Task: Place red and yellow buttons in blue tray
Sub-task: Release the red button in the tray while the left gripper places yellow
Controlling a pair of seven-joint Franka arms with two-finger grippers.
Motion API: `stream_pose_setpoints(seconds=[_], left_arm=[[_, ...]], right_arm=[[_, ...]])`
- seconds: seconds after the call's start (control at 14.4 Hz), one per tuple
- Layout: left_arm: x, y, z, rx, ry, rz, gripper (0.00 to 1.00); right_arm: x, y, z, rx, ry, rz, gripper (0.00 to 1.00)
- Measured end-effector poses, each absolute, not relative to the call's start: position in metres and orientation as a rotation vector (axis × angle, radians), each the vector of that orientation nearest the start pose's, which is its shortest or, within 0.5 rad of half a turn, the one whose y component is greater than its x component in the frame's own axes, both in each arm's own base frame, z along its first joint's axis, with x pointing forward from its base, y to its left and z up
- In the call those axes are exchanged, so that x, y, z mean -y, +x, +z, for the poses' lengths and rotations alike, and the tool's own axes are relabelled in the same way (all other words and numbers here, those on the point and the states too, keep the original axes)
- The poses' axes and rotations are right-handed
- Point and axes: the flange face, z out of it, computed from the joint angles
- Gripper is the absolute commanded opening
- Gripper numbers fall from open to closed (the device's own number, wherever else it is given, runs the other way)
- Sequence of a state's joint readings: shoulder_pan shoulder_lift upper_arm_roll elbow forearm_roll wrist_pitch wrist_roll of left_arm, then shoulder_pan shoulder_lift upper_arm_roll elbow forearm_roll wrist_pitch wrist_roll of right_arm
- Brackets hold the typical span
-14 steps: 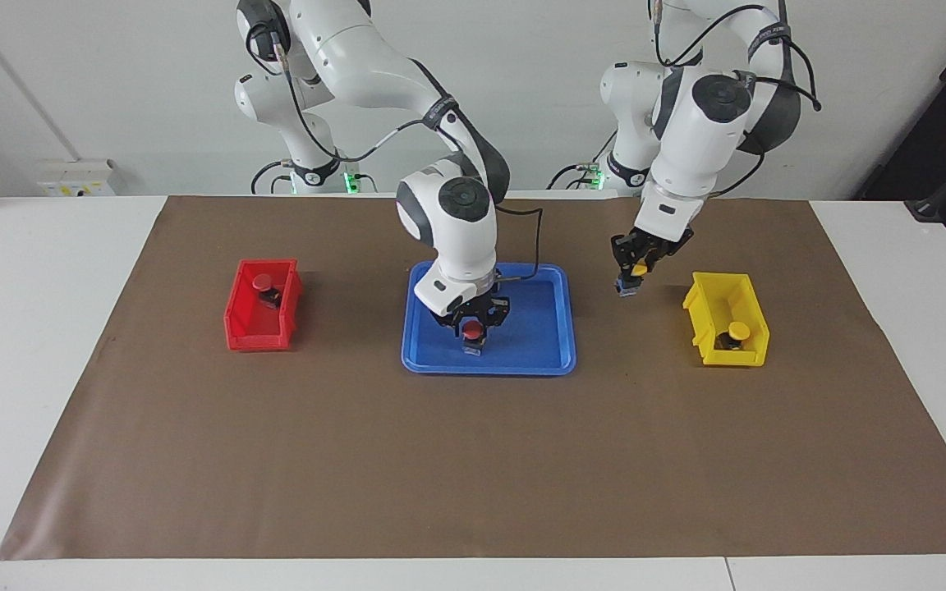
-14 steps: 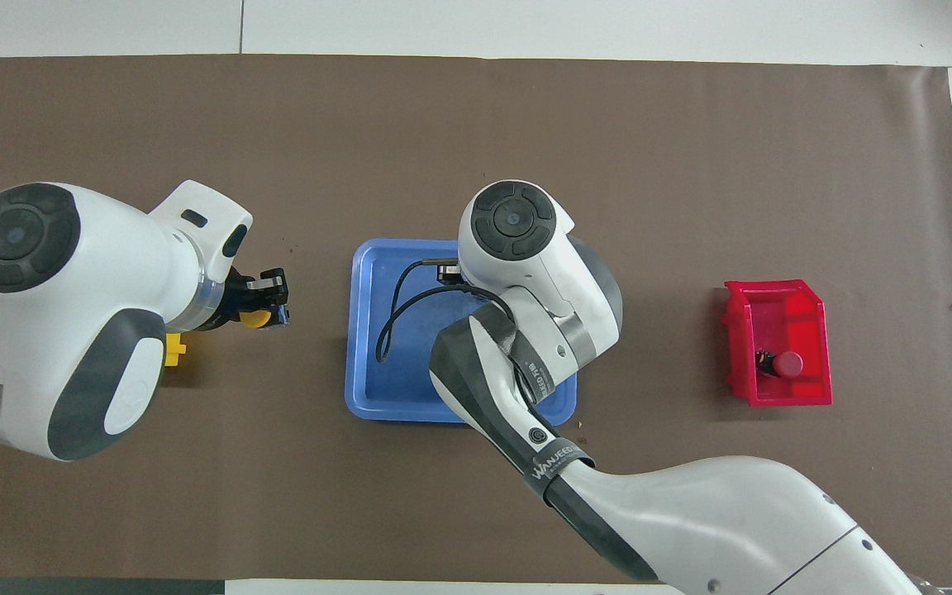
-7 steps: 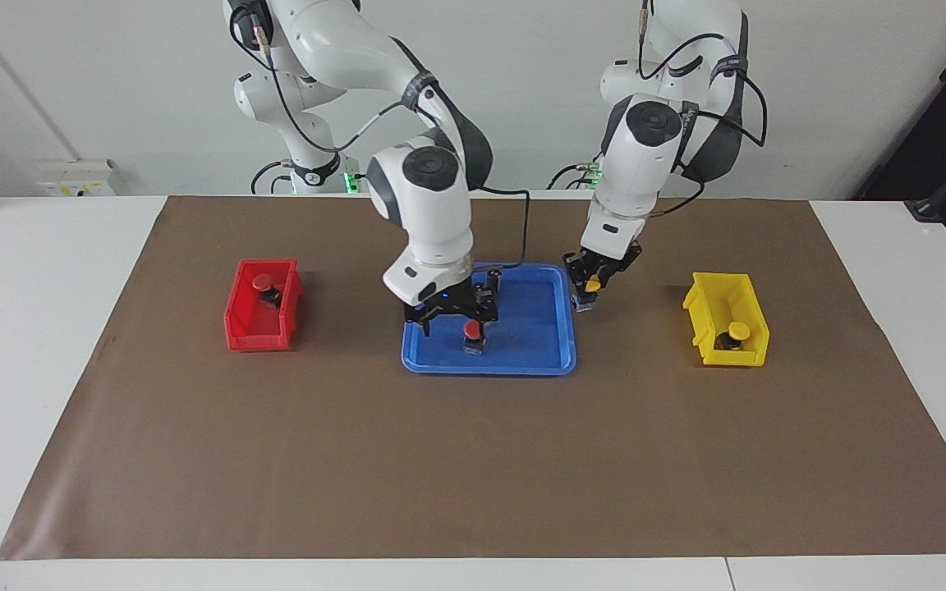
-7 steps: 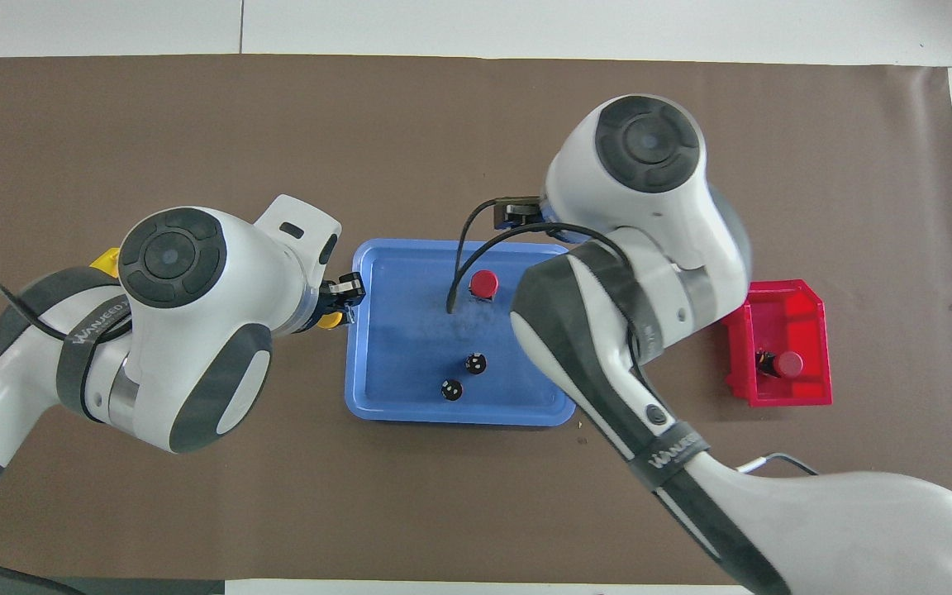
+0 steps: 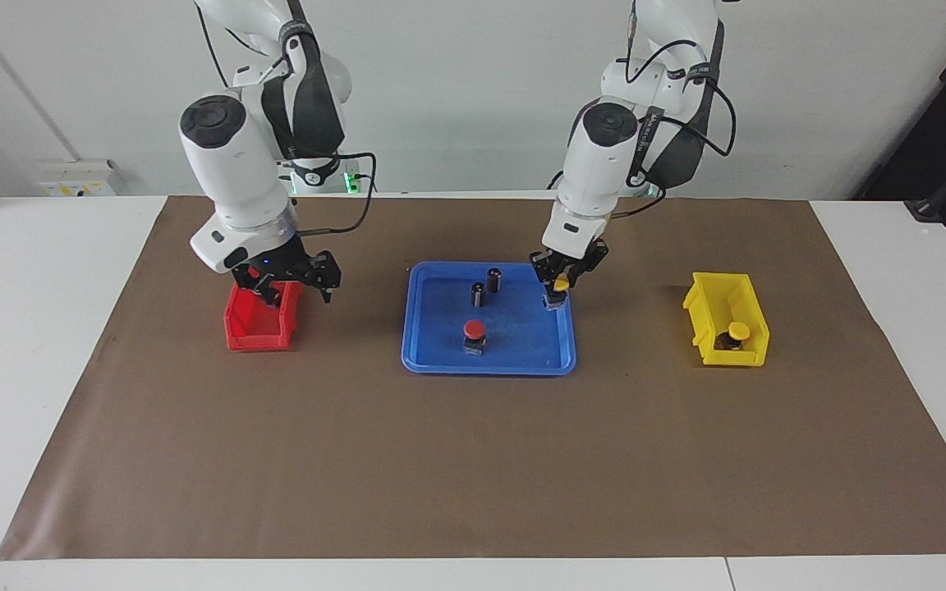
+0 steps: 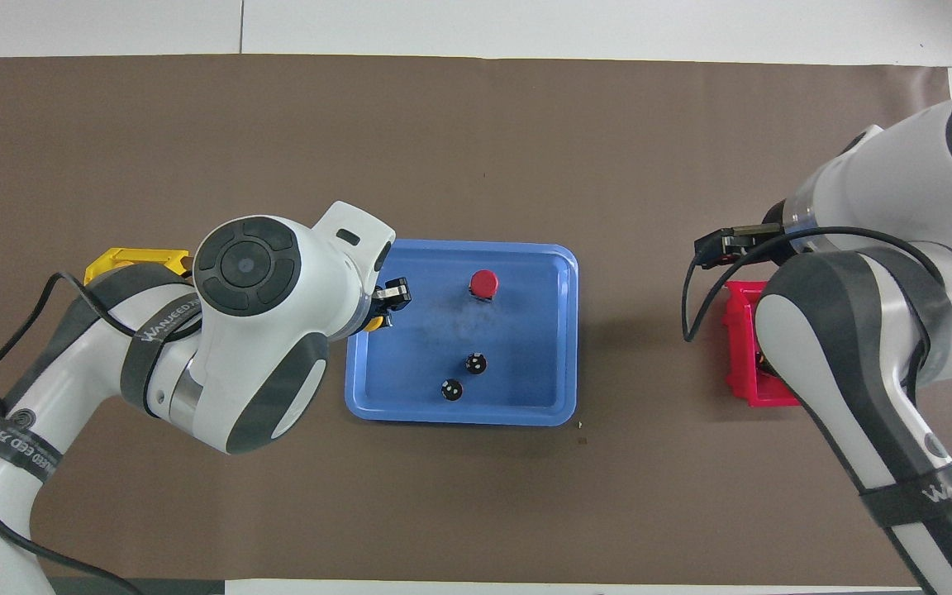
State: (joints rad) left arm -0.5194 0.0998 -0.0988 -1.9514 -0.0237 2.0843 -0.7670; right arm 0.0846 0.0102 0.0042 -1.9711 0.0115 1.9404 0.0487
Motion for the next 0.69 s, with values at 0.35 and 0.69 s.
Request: stream_pose_setpoints(seconds=[0.35, 0.69], left_arm=[[0.373, 0.496, 0.416, 0.211, -3.19, -0.002, 0.02], [0.395, 0.507, 0.391, 0.162, -3.178, -0.005, 0.02]], right_arm=[[-0.007, 0.53, 0.428, 0.093, -3.126, 0.1, 0.71], [0.013, 0.509, 0.389, 0.075, -3.125, 0.106, 0.69]])
